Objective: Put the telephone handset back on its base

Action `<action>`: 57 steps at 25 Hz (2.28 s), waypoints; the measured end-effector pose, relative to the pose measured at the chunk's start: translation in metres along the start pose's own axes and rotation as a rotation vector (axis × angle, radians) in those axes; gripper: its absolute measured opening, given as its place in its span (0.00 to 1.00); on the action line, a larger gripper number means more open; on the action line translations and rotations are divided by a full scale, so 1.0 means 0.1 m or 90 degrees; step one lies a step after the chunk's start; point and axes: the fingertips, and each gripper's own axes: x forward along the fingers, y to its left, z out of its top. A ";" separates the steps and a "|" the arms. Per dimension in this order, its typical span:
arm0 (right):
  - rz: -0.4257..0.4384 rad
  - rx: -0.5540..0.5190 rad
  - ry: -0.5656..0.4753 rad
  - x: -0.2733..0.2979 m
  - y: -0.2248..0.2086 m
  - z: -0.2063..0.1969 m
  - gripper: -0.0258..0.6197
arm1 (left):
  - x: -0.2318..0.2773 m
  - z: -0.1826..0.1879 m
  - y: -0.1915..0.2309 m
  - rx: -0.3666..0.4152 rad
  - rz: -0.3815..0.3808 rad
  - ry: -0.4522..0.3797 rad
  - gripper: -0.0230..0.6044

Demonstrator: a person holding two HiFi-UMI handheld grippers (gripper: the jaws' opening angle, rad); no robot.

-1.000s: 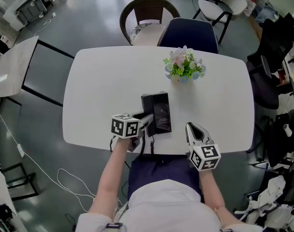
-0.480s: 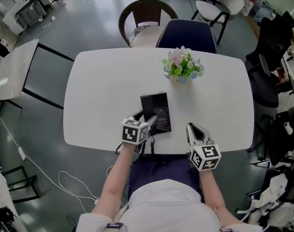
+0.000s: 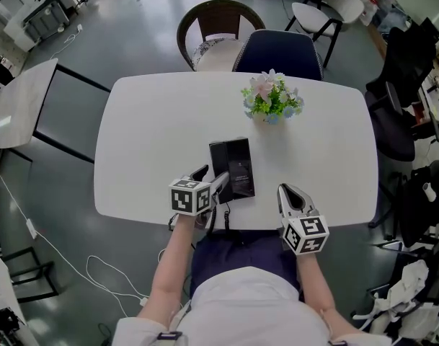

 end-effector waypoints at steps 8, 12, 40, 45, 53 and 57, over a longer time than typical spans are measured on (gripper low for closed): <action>0.010 -0.005 0.007 0.02 0.07 -0.02 0.11 | -0.13 -0.12 -0.02 -0.044 -0.099 0.022 0.30; 0.009 -0.005 0.010 0.03 0.07 -0.02 0.11 | -0.10 -0.08 0.00 -0.063 -0.107 0.016 0.22; 0.007 -0.010 0.026 0.08 0.06 -0.05 0.11 | -0.13 -0.04 0.03 -0.216 -0.246 -0.141 0.15; 0.009 -0.012 0.029 0.10 0.07 -0.08 0.11 | -0.12 -0.04 0.03 -0.173 -0.215 -0.127 0.16; 0.014 -0.018 0.028 0.13 0.12 -0.09 0.11 | -0.10 -0.06 -0.02 -0.043 -0.127 -0.089 0.17; 0.013 -0.020 0.024 0.12 0.12 -0.06 0.11 | -0.10 -0.03 0.09 -0.026 -0.050 -0.081 0.33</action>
